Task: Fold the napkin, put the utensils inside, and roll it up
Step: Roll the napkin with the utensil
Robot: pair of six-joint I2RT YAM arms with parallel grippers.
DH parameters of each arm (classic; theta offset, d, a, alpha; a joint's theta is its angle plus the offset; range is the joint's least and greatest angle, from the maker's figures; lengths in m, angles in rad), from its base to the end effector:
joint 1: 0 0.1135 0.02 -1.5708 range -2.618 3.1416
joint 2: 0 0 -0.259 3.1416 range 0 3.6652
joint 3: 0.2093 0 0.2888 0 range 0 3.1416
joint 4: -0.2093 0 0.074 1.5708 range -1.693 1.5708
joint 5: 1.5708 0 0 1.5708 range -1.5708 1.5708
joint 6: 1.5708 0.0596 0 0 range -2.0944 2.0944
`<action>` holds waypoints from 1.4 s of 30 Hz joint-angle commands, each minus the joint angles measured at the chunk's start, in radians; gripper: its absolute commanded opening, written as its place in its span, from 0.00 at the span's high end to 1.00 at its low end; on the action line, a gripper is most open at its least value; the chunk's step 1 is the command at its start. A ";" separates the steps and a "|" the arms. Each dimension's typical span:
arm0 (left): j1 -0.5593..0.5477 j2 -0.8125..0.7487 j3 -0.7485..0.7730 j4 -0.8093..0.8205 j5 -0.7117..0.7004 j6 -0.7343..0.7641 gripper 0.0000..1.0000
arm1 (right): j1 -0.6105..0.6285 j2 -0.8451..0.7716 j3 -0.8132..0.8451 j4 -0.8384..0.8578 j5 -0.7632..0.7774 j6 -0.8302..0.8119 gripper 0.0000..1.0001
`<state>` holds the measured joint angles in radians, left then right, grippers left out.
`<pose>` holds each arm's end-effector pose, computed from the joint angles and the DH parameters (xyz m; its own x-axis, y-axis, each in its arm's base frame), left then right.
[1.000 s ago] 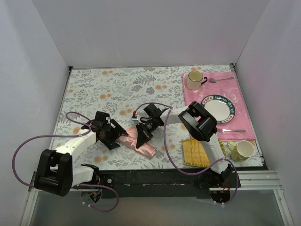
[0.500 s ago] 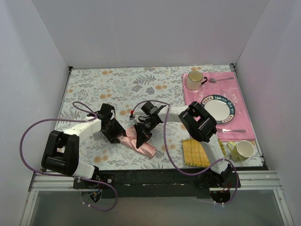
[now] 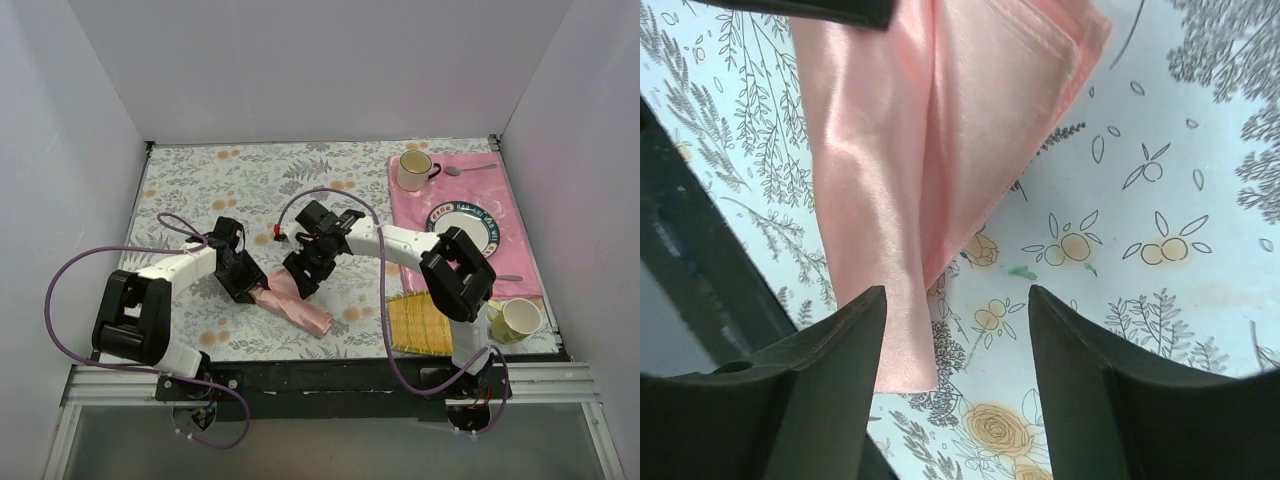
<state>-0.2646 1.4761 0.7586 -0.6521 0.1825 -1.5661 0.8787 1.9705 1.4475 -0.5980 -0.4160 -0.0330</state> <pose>0.2619 -0.0822 0.1009 -0.2966 -0.9385 0.1769 -0.9443 0.2607 -0.2007 0.2695 0.3629 0.1472 -0.5474 -0.7077 -0.4466 -0.8349 0.4253 0.3494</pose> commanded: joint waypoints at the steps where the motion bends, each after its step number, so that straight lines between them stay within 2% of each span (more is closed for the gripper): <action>1: 0.004 0.061 -0.039 0.020 -0.114 0.038 0.67 | 0.126 -0.097 -0.004 0.055 0.264 -0.071 0.31; 5: 0.002 0.070 -0.033 0.014 -0.087 0.028 0.68 | 0.239 -0.134 -0.068 0.183 0.399 -0.094 0.27; 11: 0.002 0.099 -0.015 -0.001 -0.055 0.026 0.69 | 0.338 -0.078 -0.059 0.231 0.505 -0.130 0.25; 18: 0.002 0.138 0.019 -0.015 -0.025 0.035 0.69 | 0.390 -0.010 -0.071 0.253 0.632 -0.136 0.25; 23: 0.004 0.164 0.031 -0.017 -0.005 0.037 0.69 | 0.401 0.005 -0.113 0.276 0.721 -0.113 0.30; 26: 0.004 0.174 0.041 -0.021 0.002 0.047 0.69 | 0.399 0.017 -0.133 0.288 0.730 -0.107 0.39; 31: 0.004 0.171 0.077 -0.052 -0.015 0.081 0.69 | 0.395 0.047 -0.139 0.293 0.708 -0.082 0.63; 33: 0.004 0.162 0.099 -0.067 -0.028 0.093 0.68 | 0.385 0.050 -0.138 0.288 0.689 -0.065 0.69; 36: 0.005 0.138 0.146 -0.115 -0.058 0.106 0.62 | 0.367 0.048 -0.130 0.273 0.643 -0.036 0.83; 42: 0.027 0.084 0.264 -0.178 -0.104 0.051 0.42 | 0.304 0.028 -0.139 0.265 0.422 0.025 0.90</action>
<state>-0.2607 1.6127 0.9398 -0.8013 0.1814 -1.5009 1.2339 1.9739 1.3331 -0.2798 0.1829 -0.0662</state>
